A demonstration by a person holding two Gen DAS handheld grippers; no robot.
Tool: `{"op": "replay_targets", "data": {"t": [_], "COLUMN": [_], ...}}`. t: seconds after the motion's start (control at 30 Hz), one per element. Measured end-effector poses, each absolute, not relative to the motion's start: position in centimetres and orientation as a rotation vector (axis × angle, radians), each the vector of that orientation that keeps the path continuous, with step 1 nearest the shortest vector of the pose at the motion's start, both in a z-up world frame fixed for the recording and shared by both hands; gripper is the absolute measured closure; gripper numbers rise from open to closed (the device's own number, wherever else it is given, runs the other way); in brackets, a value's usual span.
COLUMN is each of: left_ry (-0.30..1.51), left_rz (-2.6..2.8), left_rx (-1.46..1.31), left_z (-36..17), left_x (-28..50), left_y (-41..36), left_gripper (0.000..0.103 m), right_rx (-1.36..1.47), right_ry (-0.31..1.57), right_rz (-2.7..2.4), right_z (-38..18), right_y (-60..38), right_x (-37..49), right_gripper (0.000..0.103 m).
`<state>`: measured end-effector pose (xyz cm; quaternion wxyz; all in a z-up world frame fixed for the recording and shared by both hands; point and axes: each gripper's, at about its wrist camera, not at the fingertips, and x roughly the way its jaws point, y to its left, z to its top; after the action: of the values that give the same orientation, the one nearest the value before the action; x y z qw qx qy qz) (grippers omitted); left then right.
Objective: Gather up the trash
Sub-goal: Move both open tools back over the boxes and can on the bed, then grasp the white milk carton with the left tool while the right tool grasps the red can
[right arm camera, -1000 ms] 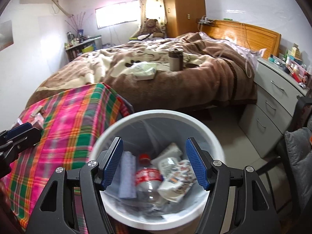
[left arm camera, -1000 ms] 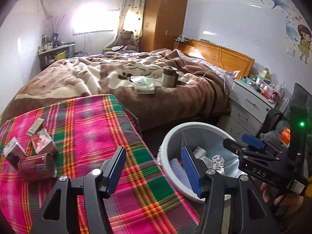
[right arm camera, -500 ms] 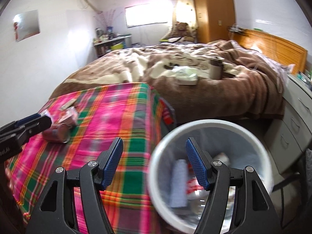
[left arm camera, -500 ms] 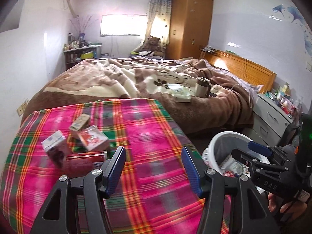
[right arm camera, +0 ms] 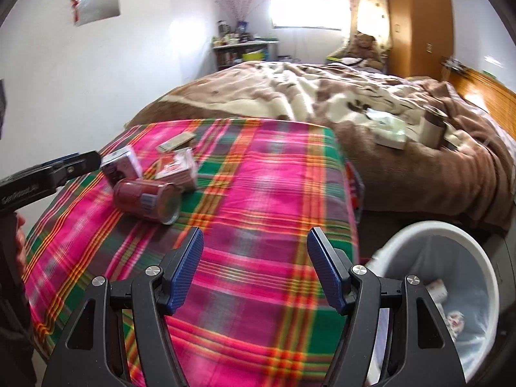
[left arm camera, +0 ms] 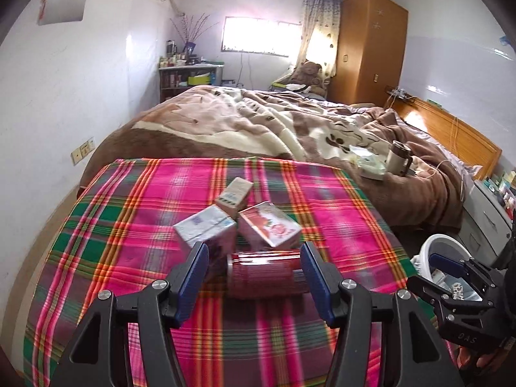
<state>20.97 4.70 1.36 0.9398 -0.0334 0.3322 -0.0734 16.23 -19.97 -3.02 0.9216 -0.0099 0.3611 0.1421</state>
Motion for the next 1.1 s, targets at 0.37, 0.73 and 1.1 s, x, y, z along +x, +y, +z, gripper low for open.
{"op": "replay_targets", "data": {"t": [0.37,0.73,1.1], "left_ry": [0.746,0.805,0.789], "left_rz": [-0.141,-0.204,-0.163], "left_rx": [-0.086,-0.079,-0.097], "left_z": [-0.8,-3.3,-3.0], "left_x": [25.0,29.1,28.6], "left_y": [8.6,9.3,11.1], "left_gripper": [0.044,0.044,0.056], "right_rx": [-0.103,-0.131,-0.172], "right_ry": [0.753,0.767,0.751], "right_rz": [0.431,0.496,0.527], "right_z": [-3.3,-3.8,-2.9], "right_y": [-14.4,-11.8,-9.9], "right_x": [18.5,19.7,19.9], "right_gripper": [0.035,0.035,0.035]}}
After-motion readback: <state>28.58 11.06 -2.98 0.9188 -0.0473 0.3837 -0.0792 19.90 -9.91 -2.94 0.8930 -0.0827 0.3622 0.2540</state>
